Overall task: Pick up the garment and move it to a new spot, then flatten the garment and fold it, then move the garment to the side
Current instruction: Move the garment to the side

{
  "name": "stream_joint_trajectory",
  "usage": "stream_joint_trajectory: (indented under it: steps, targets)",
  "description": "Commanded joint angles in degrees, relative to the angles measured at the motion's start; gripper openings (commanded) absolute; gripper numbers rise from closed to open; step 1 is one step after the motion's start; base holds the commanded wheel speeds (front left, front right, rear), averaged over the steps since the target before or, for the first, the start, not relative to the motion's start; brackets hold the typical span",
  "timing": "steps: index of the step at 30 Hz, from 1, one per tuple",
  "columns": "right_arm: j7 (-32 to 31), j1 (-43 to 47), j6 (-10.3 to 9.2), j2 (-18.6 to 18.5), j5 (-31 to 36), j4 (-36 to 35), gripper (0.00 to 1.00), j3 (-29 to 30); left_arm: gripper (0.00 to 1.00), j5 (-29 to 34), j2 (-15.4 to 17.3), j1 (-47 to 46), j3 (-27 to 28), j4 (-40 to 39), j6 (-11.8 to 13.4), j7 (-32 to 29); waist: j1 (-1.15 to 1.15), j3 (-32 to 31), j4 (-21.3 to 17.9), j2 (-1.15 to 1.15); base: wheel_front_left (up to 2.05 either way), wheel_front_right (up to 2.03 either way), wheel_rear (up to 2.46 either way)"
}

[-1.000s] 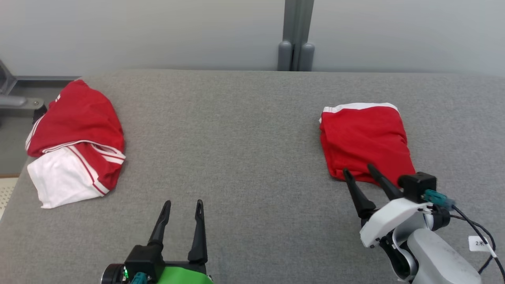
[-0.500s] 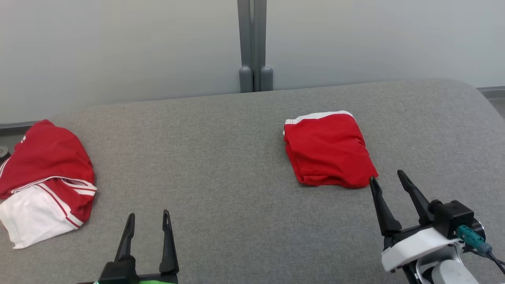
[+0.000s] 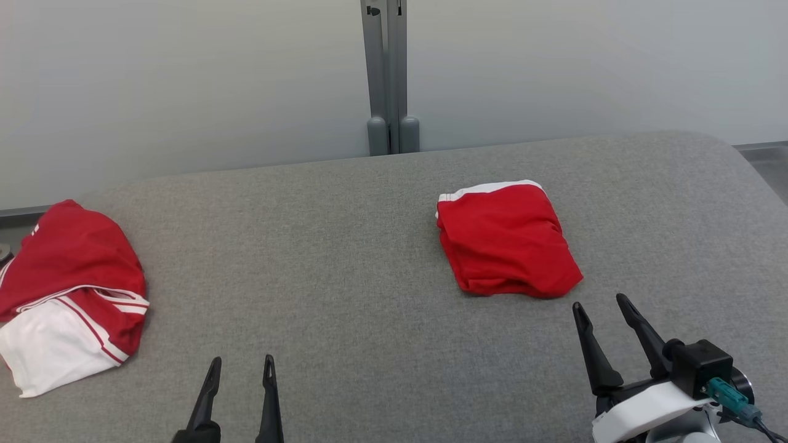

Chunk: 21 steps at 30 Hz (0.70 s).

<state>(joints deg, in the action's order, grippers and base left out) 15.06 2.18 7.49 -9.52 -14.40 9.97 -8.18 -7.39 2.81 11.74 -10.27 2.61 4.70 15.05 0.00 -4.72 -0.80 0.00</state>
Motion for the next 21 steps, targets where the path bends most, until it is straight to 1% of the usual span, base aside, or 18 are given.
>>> stream_joint_trajectory:
  steps: [1, 11, 13, 18, 21]
  targets:
    - [0.16, 0.72, 0.01, 0.27, 0.18, 0.03, 1.00, 0.43, 1.00, 0.22, 0.16, 0.84, 0.10, -0.04, -0.10, 0.18, 0.00, 0.06, 0.07, 0.00, 0.00, 0.00, 0.00]
    - [0.16, 1.01, 0.01, 0.29, 0.48, -0.09, 1.00, 1.33, 1.00, 0.61, 0.16, 0.62, -0.83, 0.08, 0.22, 0.18, 0.00, 0.73, 0.63, 0.00, 0.00, 0.00, 0.00]
    - [0.16, 0.85, 0.01, 0.85, -0.88, 0.22, 1.00, 1.90, 1.00, 0.81, 0.16, 0.25, -1.27, 0.07, 0.10, 0.17, 0.00, 1.21, 1.06, 0.00, 0.00, 0.00, 0.00]
    - [0.16, -1.86, 0.01, 1.79, -3.20, 1.06, 1.00, 3.79, 1.00, 0.75, 0.16, -1.89, -2.17, -0.66, 0.21, 0.18, 0.00, 4.55, 2.61, 0.00, 0.00, 0.00, 0.00]
    - [0.16, -6.11, 0.01, 1.83, -5.64, 2.32, 1.00, 4.80, 1.00, 0.74, 0.16, -4.04, -2.97, -1.27, -0.10, 0.18, 0.00, 8.41, 3.75, 0.00, 0.00, 0.00, 0.00]
